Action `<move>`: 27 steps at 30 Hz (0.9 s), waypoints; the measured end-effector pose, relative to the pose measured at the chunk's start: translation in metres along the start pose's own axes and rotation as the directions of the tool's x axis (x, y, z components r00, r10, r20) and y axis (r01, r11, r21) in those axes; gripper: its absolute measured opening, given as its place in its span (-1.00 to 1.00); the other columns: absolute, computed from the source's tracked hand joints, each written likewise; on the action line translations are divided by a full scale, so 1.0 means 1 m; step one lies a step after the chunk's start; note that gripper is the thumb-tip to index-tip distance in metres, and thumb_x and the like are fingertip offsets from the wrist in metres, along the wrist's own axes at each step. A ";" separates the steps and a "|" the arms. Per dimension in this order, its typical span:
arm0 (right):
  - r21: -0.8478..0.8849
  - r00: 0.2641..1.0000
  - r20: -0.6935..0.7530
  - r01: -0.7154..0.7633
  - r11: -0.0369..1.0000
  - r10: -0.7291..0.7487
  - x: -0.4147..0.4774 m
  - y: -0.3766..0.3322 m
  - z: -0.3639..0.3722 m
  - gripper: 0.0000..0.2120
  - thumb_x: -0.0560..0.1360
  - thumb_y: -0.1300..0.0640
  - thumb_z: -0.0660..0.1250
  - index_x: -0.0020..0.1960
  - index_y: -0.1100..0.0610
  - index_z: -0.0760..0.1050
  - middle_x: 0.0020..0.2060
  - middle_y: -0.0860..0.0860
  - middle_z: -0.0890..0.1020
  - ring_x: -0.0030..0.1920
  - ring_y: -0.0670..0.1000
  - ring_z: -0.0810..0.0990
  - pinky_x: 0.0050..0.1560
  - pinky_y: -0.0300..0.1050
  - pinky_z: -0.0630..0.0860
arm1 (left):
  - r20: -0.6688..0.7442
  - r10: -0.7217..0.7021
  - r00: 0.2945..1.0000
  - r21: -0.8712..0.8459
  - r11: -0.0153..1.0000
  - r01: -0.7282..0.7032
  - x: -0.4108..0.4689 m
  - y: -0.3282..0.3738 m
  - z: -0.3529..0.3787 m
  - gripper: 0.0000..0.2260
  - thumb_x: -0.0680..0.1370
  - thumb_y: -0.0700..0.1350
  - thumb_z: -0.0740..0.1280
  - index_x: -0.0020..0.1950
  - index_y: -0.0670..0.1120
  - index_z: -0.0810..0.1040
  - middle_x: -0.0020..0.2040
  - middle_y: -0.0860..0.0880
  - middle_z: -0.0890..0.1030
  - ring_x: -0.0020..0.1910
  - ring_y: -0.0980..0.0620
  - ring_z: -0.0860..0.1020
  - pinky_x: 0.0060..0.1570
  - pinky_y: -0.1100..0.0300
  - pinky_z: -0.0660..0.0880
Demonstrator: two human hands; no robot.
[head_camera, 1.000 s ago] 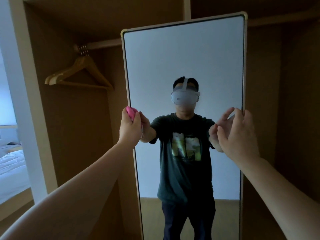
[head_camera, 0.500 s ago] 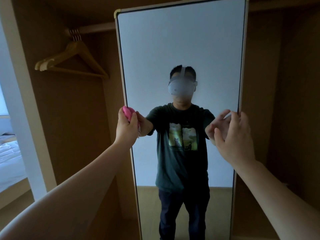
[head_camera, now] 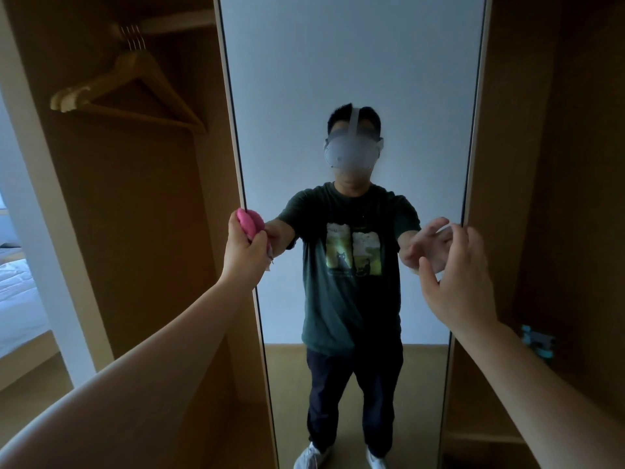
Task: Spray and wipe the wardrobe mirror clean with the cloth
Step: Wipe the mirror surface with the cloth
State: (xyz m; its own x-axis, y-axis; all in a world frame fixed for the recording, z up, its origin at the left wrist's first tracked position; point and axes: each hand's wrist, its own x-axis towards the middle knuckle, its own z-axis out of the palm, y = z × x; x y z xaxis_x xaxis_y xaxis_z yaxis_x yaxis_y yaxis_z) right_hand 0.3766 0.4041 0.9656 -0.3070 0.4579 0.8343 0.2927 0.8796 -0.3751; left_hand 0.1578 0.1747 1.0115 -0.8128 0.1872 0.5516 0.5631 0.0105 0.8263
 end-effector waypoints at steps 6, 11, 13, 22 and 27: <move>0.063 1.000 -0.007 0.002 0.998 -0.002 -0.012 0.004 0.002 -0.44 0.49 0.04 0.34 0.39 0.16 0.21 0.23 0.17 0.41 0.18 0.13 0.49 0.04 0.08 0.60 | 0.018 -0.044 0.999 -0.011 0.999 0.044 -0.008 -0.009 -0.001 -0.54 0.50 -0.27 0.20 0.35 0.06 0.26 -0.09 -0.06 0.55 -0.25 0.05 0.62 -0.48 0.30 0.51; 0.046 0.998 0.025 -0.057 0.997 0.056 -0.023 0.011 0.006 -0.36 0.50 0.02 0.34 0.46 0.17 0.13 0.31 0.20 0.38 0.25 0.17 0.47 0.08 0.01 0.56 | 0.019 -0.051 0.999 -0.004 0.999 0.051 -0.014 -0.018 0.000 -0.54 0.52 -0.27 0.20 0.38 0.04 0.24 -0.17 -0.03 0.55 -0.37 0.24 0.60 -0.49 0.29 0.52; 0.040 0.994 0.062 -0.096 0.995 0.093 -0.027 0.015 0.007 -0.32 0.51 0.00 0.32 0.49 0.19 0.10 0.37 0.22 0.34 0.31 0.20 0.44 0.15 0.10 0.56 | 0.022 -0.067 0.997 -0.004 0.998 0.068 -0.017 -0.021 0.001 -0.51 0.53 -0.27 0.21 0.41 0.05 0.22 -0.17 -0.03 0.55 -0.36 0.24 0.60 -0.50 0.30 0.52; 0.017 0.980 0.137 -0.144 0.989 0.141 -0.041 0.023 0.009 -0.33 0.52 -0.01 0.31 0.48 0.22 0.12 0.33 0.22 0.37 0.24 0.20 0.49 0.05 0.13 0.60 | 0.067 -0.125 0.990 -0.024 0.992 0.127 -0.031 -0.040 0.000 -0.39 0.47 -0.36 0.24 0.42 0.11 0.21 -0.01 0.04 0.57 -0.22 0.10 0.63 -0.45 0.32 0.53; 0.023 0.976 0.165 -0.151 0.988 0.145 -0.048 0.024 0.010 -0.35 0.52 -0.01 0.30 0.48 0.21 0.13 0.31 0.21 0.38 0.21 0.18 0.51 0.05 0.09 0.61 | 0.092 -0.117 0.989 0.002 0.993 0.117 -0.038 -0.052 -0.002 -0.41 0.45 -0.38 0.25 0.41 0.02 0.25 0.05 -0.01 0.58 -0.09 0.05 0.62 -0.39 0.27 0.57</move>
State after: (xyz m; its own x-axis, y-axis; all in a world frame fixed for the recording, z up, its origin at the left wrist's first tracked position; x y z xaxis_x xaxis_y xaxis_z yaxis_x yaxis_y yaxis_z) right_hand 0.3890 0.4043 0.9128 -0.4067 0.5955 0.6928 0.3144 0.8033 -0.5059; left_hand 0.1590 0.1654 0.9482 -0.8557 0.2747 0.4385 0.4645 0.0343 0.8849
